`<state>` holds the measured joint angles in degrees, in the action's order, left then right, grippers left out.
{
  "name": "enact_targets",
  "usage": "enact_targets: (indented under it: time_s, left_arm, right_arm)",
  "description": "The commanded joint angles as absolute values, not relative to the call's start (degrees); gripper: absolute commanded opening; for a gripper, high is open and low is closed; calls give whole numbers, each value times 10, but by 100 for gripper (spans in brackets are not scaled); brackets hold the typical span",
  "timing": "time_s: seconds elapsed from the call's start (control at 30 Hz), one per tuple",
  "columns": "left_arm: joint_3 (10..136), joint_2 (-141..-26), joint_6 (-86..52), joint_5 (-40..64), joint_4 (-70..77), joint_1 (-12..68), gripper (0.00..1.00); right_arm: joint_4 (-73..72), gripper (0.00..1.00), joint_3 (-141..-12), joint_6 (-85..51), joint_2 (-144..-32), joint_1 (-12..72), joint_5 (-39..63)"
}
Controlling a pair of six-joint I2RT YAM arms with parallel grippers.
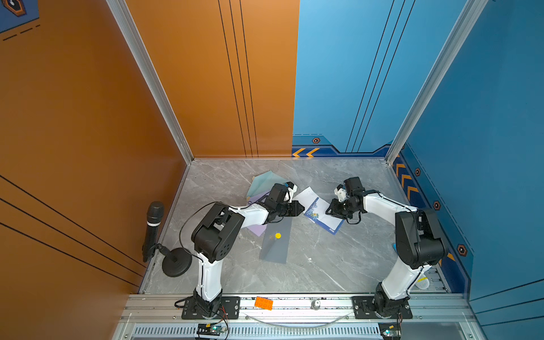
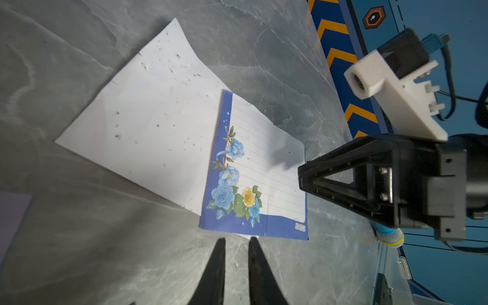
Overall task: Fold the letter paper in half and place it into the envelope
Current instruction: Adjust the letter paper at the center of the board.
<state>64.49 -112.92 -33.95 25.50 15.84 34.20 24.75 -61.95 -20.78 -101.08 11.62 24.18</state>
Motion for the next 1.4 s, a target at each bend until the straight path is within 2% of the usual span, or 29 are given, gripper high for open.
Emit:
enact_targets:
  time_s: [0.0, 0.9, 1.23, 1.37]
  left_arm:
    - [658, -1143, -344, 278, 156, 345, 20]
    - [663, -1142, -319, 271, 79, 327, 25]
    - [674, -1116, -264, 215, -44, 322, 25]
    - [678, -1121, -259, 208, -50, 321, 26]
  right_arm:
    - [272, 33, -603, -198, -1021, 134, 207]
    - [243, 32, -508, -161, -1022, 228, 183]
    - [233, 32, -481, -165, -1000, 232, 200]
    - [229, 32, -471, -164, -988, 235, 205]
